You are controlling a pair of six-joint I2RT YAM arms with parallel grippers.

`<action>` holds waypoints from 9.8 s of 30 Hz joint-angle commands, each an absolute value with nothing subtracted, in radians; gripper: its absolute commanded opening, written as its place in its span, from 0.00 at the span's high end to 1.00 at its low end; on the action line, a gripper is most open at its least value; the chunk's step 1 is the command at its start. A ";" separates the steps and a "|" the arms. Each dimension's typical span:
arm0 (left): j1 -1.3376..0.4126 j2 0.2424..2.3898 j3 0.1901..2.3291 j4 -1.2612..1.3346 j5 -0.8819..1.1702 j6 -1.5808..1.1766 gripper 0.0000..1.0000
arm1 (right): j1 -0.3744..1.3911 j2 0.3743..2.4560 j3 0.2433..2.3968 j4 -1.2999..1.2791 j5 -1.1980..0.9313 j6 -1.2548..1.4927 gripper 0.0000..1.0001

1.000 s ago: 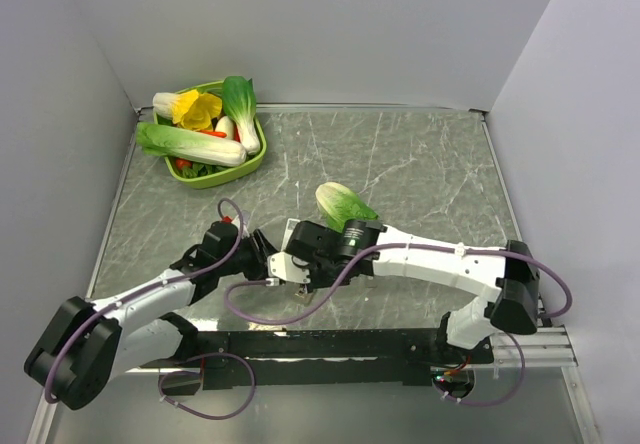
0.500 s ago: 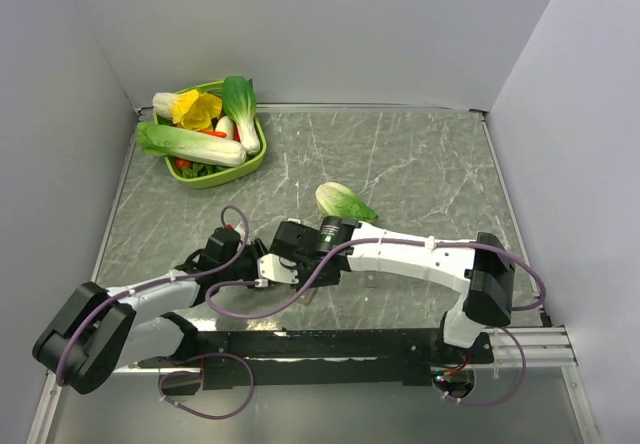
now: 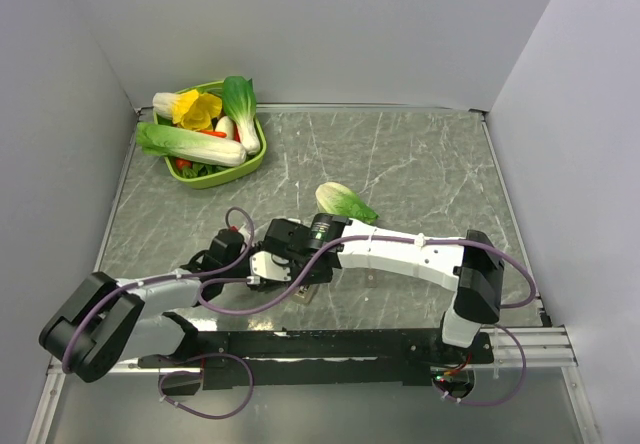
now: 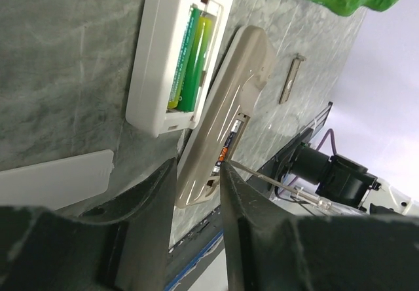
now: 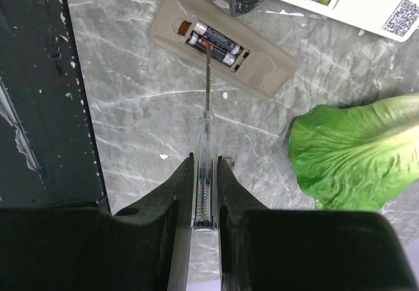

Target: Unload the batteries from the remote control

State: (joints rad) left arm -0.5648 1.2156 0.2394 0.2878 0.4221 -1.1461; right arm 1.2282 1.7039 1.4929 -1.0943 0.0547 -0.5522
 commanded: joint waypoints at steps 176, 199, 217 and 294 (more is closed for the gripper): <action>-0.742 1.315 0.365 0.176 0.238 -1.160 0.68 | 1.362 1.255 0.629 -0.238 0.663 0.291 1.00; -0.749 1.376 0.302 0.261 0.239 -1.212 0.94 | 1.379 1.115 0.578 -0.214 0.670 0.298 1.00; -0.761 1.371 0.399 0.197 0.221 -1.168 0.85 | 1.358 1.105 0.658 -0.302 0.640 0.284 1.00; -0.788 1.427 0.431 0.299 0.268 -1.117 0.94 | 1.325 1.388 1.097 -0.850 0.330 -0.787 1.00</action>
State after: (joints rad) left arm -0.7807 1.4265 0.4034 0.2893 0.3061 -1.1271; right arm 1.3064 1.3647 1.0615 -0.8322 0.2996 -0.7540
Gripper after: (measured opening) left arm 0.235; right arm 0.220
